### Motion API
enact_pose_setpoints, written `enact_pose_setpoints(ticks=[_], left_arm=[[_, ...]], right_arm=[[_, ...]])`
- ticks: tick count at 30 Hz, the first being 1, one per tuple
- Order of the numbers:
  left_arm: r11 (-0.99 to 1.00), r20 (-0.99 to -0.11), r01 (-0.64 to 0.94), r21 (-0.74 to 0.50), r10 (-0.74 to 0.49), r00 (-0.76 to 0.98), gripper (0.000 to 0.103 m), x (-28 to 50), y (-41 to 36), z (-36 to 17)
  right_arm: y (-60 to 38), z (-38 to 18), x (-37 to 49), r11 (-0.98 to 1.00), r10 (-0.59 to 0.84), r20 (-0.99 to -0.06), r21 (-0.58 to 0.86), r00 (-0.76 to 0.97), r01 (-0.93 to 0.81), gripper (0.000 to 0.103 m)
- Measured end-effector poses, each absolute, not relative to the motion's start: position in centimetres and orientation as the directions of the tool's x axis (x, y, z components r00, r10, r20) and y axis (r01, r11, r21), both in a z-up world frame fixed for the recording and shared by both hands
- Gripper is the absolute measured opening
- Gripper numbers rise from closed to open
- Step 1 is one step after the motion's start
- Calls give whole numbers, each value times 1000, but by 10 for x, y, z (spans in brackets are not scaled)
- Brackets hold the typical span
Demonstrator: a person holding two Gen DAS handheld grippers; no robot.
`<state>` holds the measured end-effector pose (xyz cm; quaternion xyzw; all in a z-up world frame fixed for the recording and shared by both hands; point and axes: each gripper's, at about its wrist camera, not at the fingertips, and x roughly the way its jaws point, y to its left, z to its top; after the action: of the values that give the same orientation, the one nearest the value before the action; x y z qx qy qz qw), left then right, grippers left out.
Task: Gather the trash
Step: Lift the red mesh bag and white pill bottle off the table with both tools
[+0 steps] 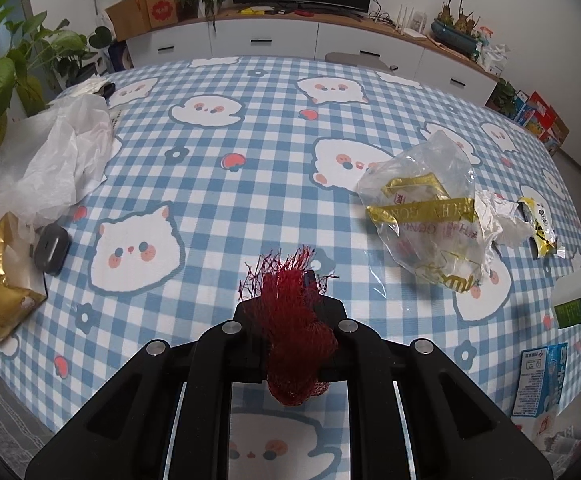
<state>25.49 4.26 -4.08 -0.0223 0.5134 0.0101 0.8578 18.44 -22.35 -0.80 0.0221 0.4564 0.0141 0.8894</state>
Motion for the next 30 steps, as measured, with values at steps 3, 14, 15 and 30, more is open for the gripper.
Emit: enact_pose_setpoints(ticks=[3,14,15,30], left_arm=[[999,-880,-40,-32,-9,476,13,244,41,-37],[998,-856,-23,-65,-44,516,13,192,28,-15],[998,-854,-21,-64,-44,518,13,187,27,-13],[998,-849,-14,-64,-47,527,13,123,34,-7]], right_arm=[[-220,-2,176,998,56,-807,61,588,-12,35],[-205,16,145,994,102,-789,99,605,-38,35],[-203,17,142,994,104,-790,101,605,-39,35],[-184,18,99,992,128,-784,107,607,-70,35]])
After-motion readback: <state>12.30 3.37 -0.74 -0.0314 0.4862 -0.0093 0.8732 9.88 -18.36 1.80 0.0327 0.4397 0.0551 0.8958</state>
